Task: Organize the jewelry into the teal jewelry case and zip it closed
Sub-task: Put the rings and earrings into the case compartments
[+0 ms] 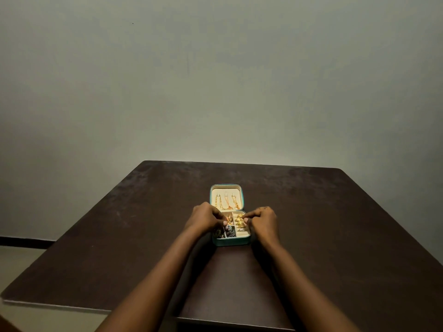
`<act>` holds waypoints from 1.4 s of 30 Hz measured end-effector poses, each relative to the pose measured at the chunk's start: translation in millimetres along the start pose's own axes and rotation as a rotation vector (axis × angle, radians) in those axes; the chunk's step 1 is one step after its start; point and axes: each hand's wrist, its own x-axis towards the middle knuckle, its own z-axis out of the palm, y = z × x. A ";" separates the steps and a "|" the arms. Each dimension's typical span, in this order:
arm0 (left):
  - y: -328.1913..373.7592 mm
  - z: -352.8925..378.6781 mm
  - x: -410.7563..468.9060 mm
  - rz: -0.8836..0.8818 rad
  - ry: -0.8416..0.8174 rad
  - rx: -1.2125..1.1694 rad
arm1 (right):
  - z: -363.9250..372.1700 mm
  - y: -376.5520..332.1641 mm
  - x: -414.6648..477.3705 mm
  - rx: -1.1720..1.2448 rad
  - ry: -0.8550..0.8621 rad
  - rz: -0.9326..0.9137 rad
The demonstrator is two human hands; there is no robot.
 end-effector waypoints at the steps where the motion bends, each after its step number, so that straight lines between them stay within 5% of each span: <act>1: 1.5 1.0 0.1 0.019 0.010 0.011 | -1.4 0.2 2.1 -0.006 0.023 0.007; 12: 4.8 14.7 3.2 -0.020 0.040 0.121 | -4.9 7.4 2.8 0.032 0.086 0.088; 26: -3.7 23.3 6.4 -0.017 0.071 0.122 | 5.5 14.2 2.2 0.043 -0.070 0.081; 35: -5.9 20.3 9.8 -0.225 0.077 -0.133 | 7.5 20.6 5.2 0.071 -0.080 0.073; 42: -13.6 15.4 15.3 -0.220 0.015 -0.254 | 8.4 22.2 9.2 0.150 -0.077 0.076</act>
